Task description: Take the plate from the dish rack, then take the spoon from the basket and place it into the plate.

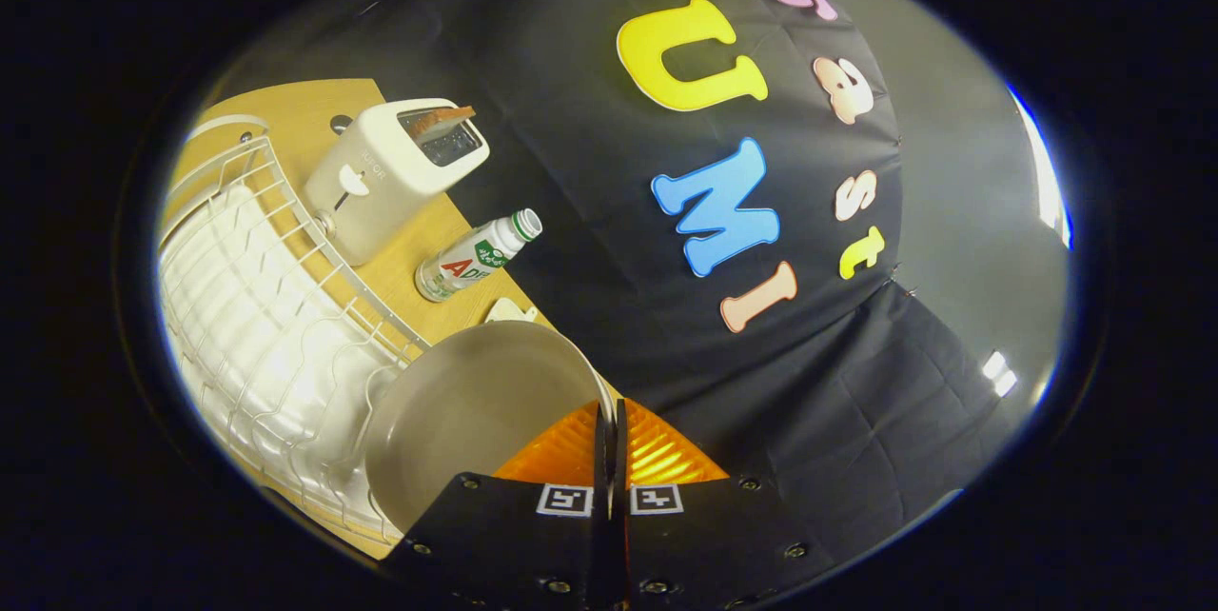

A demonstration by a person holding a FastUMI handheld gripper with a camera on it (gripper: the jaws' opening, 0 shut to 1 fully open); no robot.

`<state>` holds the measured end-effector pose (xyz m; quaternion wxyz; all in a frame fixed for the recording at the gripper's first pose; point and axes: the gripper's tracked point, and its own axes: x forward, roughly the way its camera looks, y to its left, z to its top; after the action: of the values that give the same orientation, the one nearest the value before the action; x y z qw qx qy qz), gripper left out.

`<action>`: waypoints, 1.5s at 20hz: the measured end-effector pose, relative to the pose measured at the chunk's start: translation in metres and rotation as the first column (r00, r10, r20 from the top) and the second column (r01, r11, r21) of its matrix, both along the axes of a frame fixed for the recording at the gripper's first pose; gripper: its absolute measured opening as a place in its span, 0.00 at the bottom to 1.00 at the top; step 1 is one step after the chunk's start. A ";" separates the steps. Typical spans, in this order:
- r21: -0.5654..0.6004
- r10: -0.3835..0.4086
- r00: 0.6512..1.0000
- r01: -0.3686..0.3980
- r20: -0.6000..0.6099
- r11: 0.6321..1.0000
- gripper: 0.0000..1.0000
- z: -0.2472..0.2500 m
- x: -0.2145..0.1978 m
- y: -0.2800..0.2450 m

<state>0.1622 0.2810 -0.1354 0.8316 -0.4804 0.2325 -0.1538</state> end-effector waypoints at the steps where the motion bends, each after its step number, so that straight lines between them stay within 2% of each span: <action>1: -0.013 0.001 1.000 -0.001 0.008 1.000 0.00 0.006 -0.002 -0.001; 6: 0.015 -0.003 0.998 0.002 0.060 1.000 0.00 0.034 -0.023 -0.005; 12: 0.139 0.012 0.995 -0.026 0.098 0.990 0.00 0.057 -0.076 -0.015; 16: 0.246 0.026 0.994 -0.050 0.102 0.968 0.00 0.059 -0.116 -0.020; 23: 0.406 0.078 0.994 -0.103 0.077 0.908 0.00 0.034 -0.176 -0.024; 25: 0.473 0.086 0.995 -0.103 0.057 0.875 0.00 0.016 -0.191 -0.023; 28: 0.582 0.089 0.995 -0.100 0.047 0.807 0.00 -0.007 -0.207 -0.021; 30: 0.623 0.083 0.996 -0.082 0.028 0.778 0.00 -0.021 -0.217 -0.025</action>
<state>-0.0548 0.2559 -0.1563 0.9494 -0.1882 0.2496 -0.0316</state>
